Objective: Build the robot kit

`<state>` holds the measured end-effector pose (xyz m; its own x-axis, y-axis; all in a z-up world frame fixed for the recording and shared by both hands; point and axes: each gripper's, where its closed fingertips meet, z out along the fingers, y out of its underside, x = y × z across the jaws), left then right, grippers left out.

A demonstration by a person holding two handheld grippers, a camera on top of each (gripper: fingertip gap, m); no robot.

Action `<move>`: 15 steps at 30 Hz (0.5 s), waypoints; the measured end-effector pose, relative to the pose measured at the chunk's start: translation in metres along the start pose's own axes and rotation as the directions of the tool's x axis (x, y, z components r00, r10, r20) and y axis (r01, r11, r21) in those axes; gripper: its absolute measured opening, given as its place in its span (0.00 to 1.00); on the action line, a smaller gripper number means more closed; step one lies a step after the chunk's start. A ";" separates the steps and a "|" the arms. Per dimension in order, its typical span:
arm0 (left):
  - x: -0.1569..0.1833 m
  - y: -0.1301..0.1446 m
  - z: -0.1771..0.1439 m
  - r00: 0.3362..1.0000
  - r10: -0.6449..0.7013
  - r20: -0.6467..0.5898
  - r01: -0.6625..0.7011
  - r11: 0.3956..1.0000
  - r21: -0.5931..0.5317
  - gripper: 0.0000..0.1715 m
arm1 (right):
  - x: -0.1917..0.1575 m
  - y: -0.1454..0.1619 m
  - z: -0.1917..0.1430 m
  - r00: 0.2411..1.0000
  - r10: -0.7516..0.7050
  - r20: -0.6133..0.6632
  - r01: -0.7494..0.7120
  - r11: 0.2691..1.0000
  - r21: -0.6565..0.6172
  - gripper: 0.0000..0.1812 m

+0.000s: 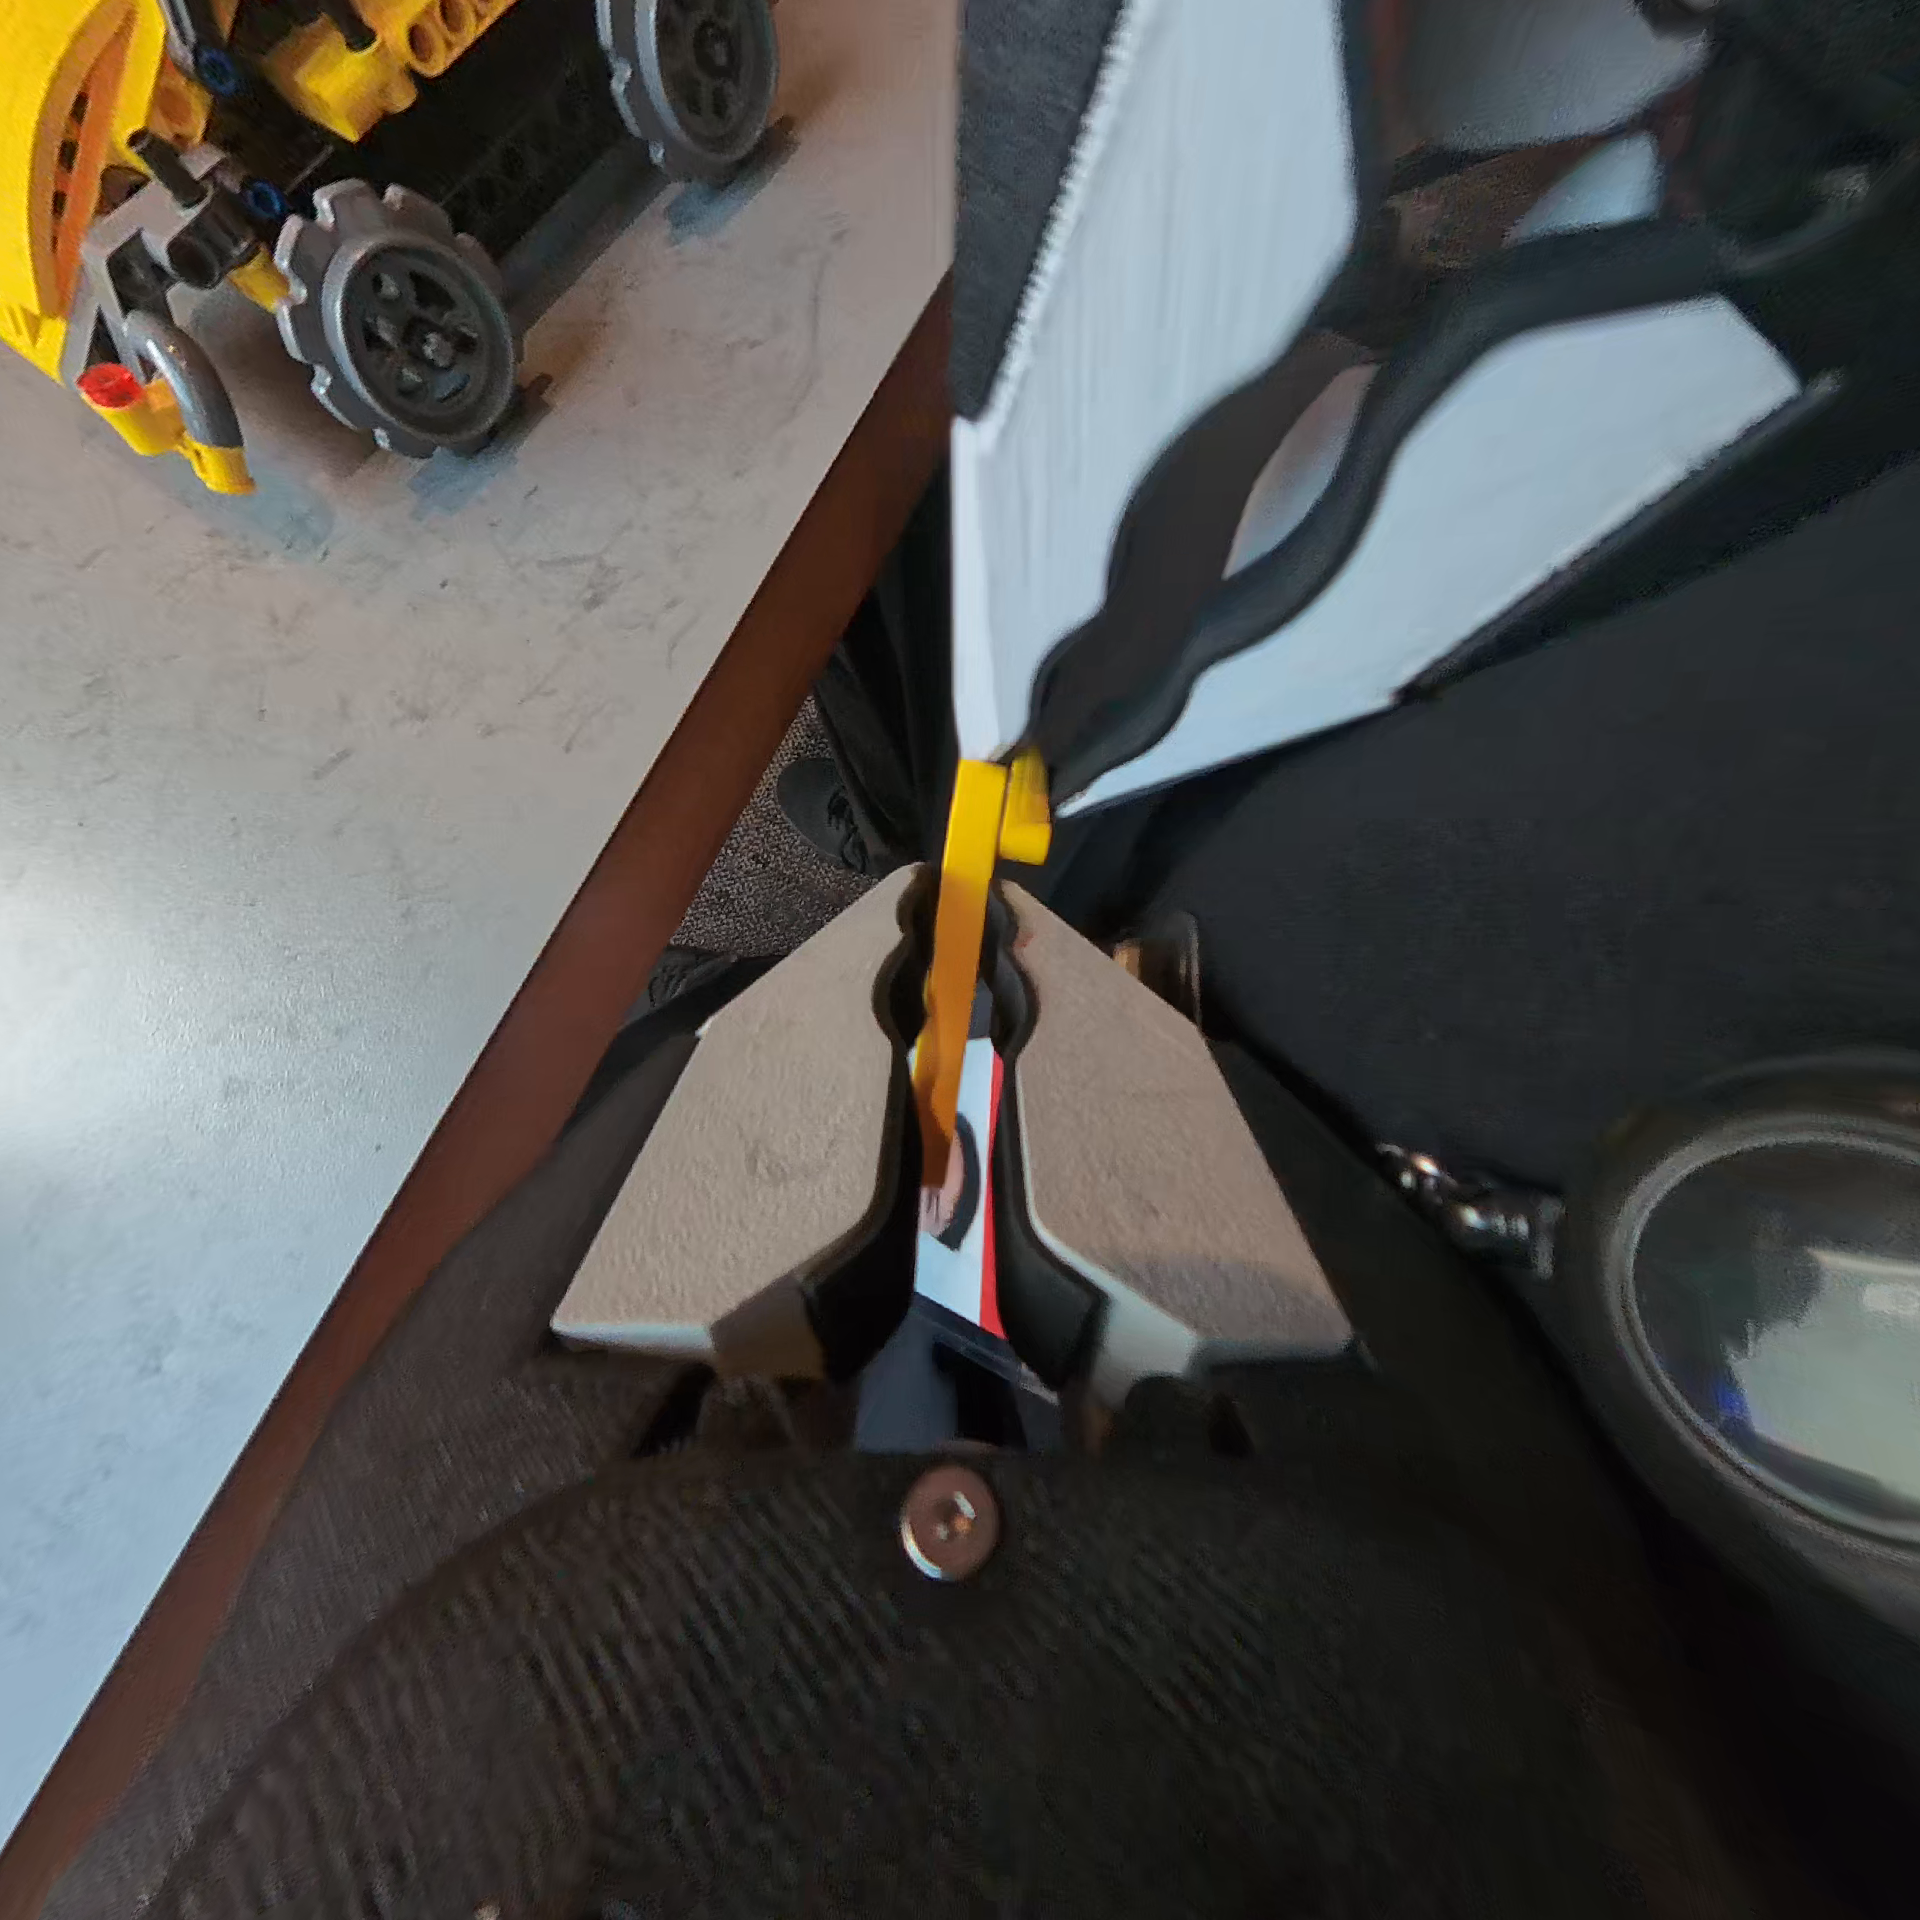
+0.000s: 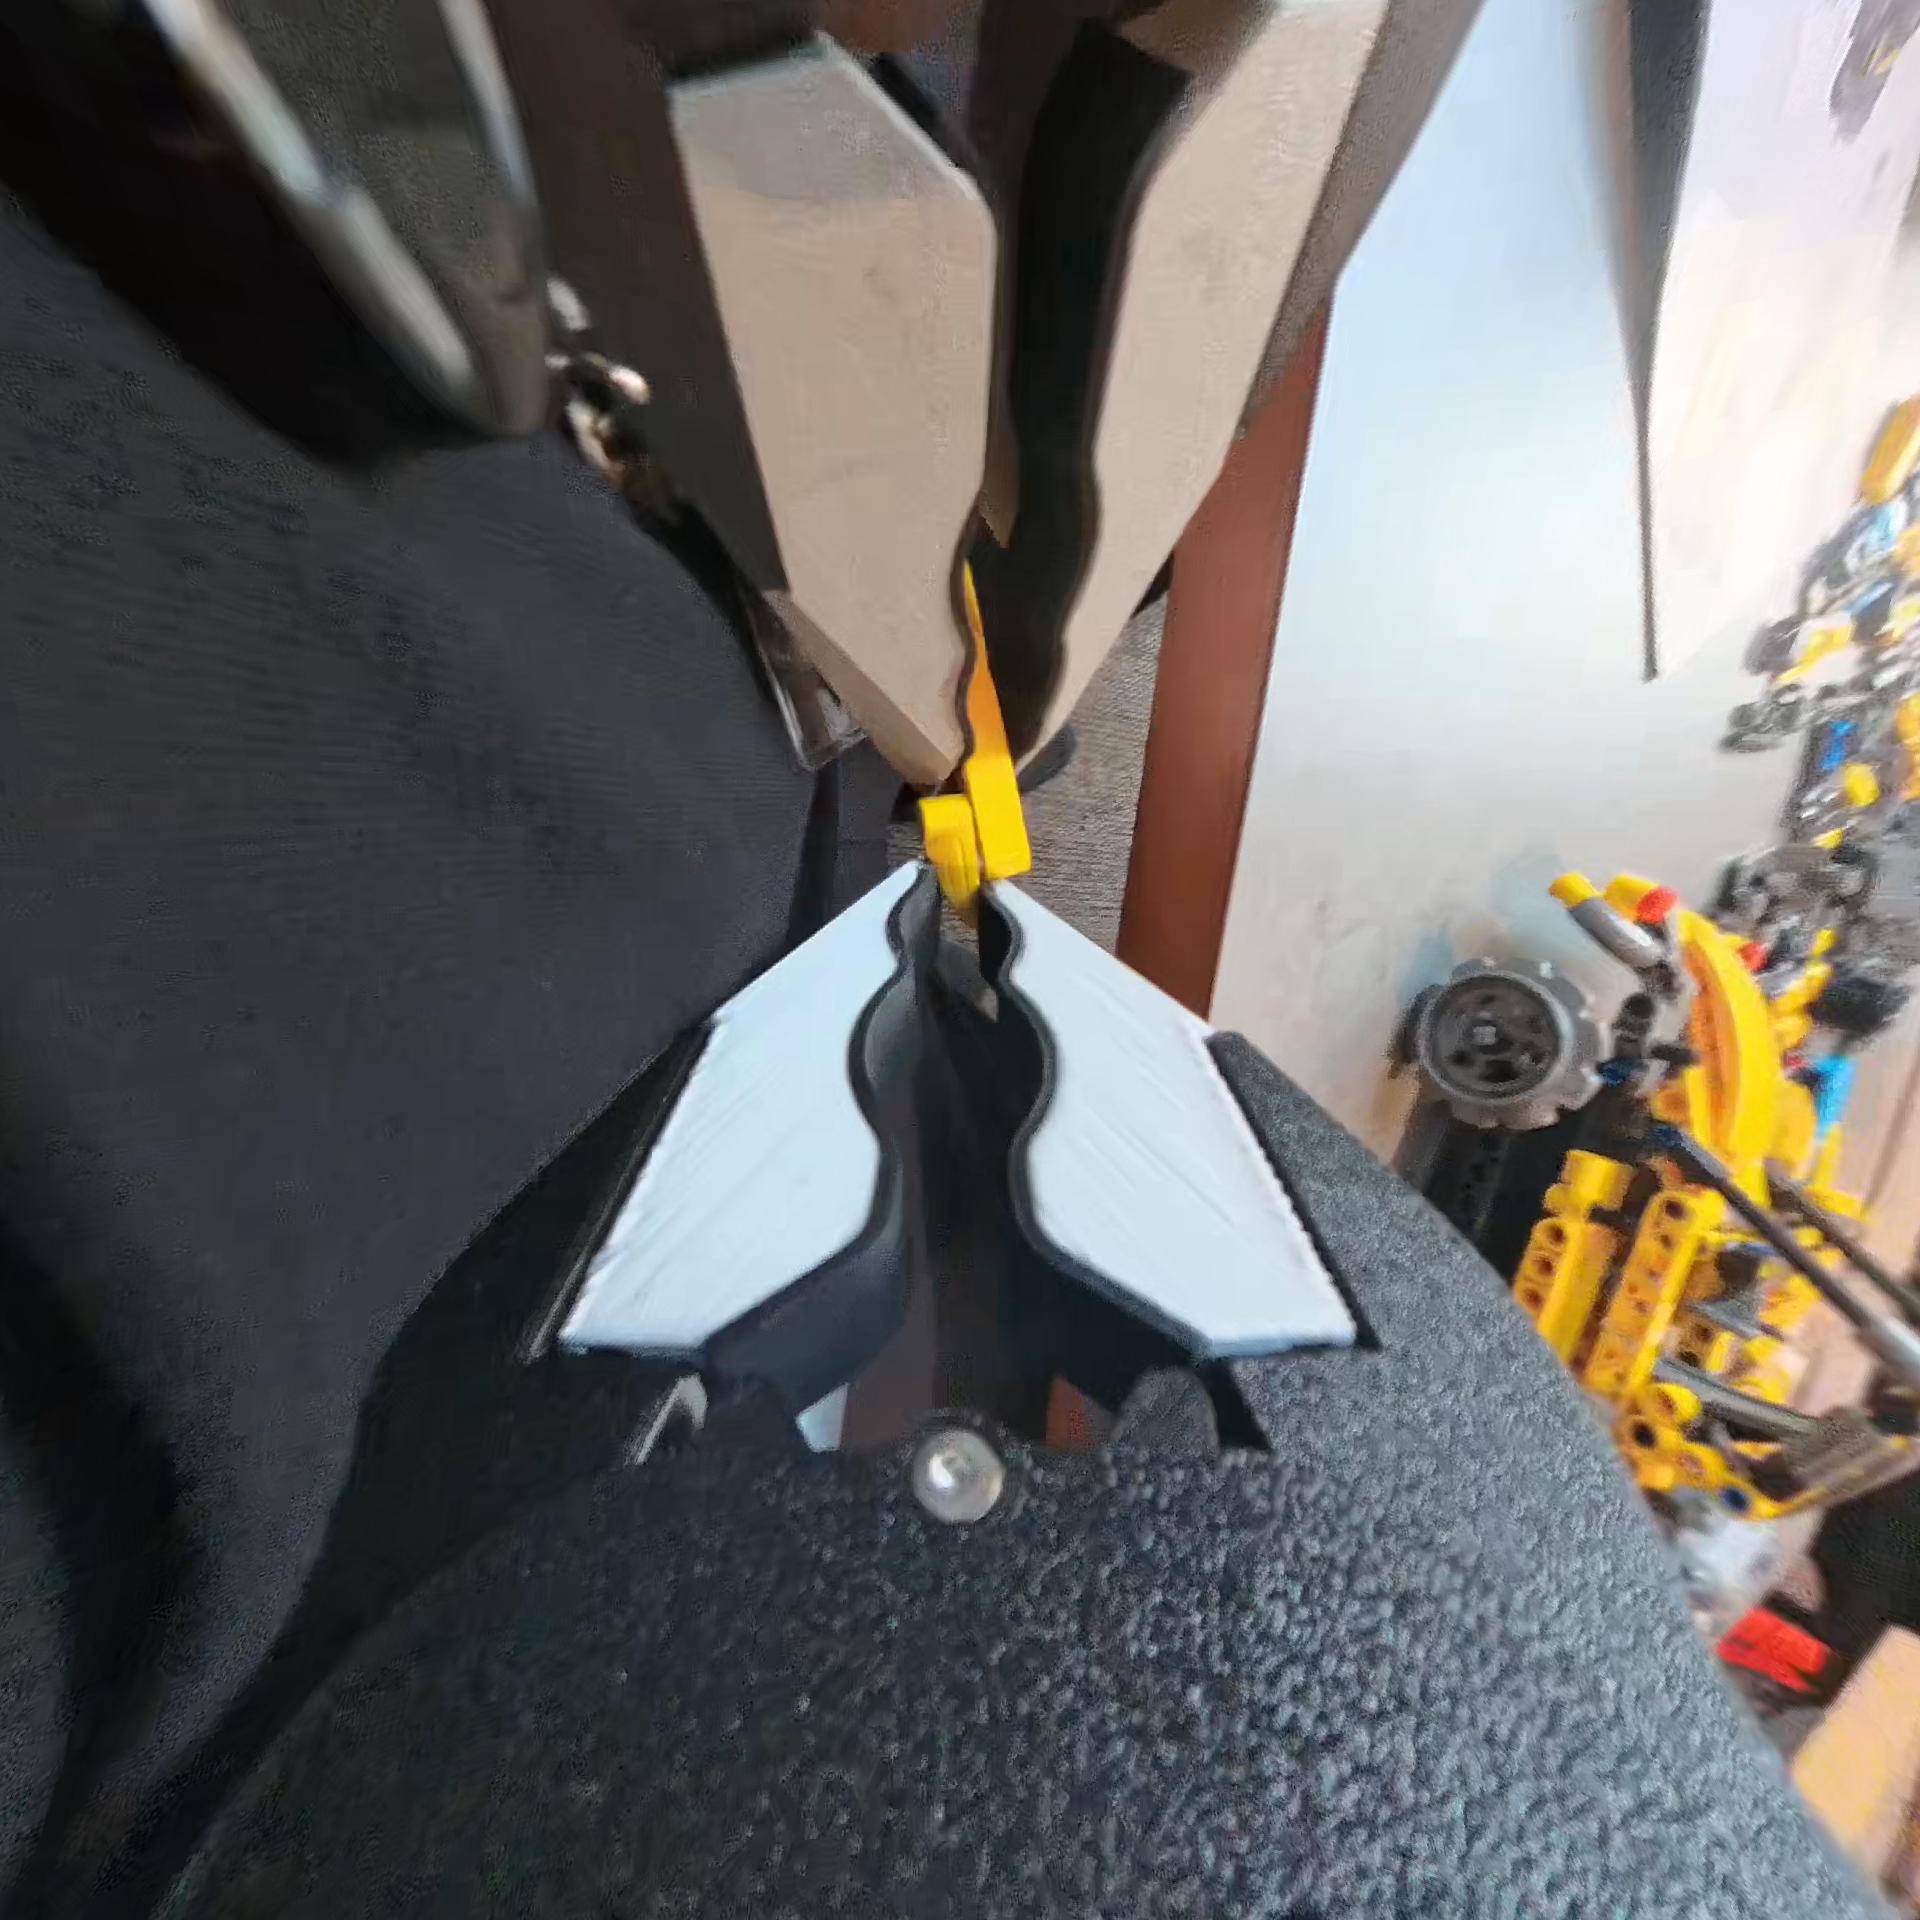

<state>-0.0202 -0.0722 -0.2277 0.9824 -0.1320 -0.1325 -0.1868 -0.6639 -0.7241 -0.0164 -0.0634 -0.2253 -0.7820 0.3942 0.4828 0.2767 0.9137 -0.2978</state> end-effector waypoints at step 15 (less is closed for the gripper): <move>0.007 0.007 0.004 0.996 -0.086 -0.008 0.086 0.996 0.007 0.03 | -0.011 0.005 0.000 0.955 -0.285 0.086 0.292 0.952 -0.089 0.01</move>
<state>-0.0146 -0.0747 -0.2360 0.9947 -0.0804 -0.0638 -0.1013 -0.6679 -0.7373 -0.0065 -0.0629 -0.2320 -0.8735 0.1073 0.4749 0.0847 0.9940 -0.0688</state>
